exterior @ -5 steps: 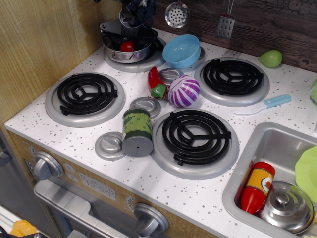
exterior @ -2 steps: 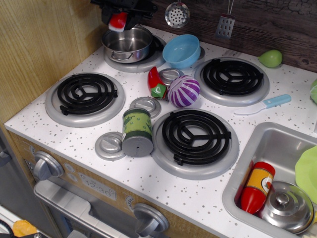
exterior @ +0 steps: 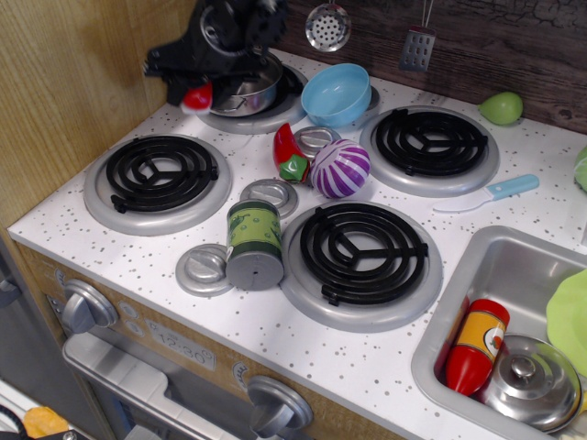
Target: Take sushi out of pan
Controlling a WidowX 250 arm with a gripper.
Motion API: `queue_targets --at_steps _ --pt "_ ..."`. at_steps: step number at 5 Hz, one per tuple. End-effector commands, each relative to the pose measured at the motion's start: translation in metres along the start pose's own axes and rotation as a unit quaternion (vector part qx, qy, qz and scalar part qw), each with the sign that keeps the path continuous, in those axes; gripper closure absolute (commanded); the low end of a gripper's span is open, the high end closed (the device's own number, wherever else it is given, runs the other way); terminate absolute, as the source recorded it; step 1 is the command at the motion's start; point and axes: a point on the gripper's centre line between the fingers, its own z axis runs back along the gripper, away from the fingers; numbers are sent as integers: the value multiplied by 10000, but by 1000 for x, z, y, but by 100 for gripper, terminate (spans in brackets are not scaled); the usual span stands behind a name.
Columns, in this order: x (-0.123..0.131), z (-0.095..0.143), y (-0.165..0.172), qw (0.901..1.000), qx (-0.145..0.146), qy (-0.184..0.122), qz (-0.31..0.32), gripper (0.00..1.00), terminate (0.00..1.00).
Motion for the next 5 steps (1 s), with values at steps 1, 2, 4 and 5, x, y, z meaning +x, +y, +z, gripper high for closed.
queue_targets --at_steps 1,2,4,5 --pt "-8 17 3 9953 -19 -222 938 100 0" --pt "-18 12 10 9945 -44 -118 1041 100 0" --pt "-16 9 15 9955 -256 -90 905 0 0" --pt "-16 9 15 9955 -256 -90 905 0 100"
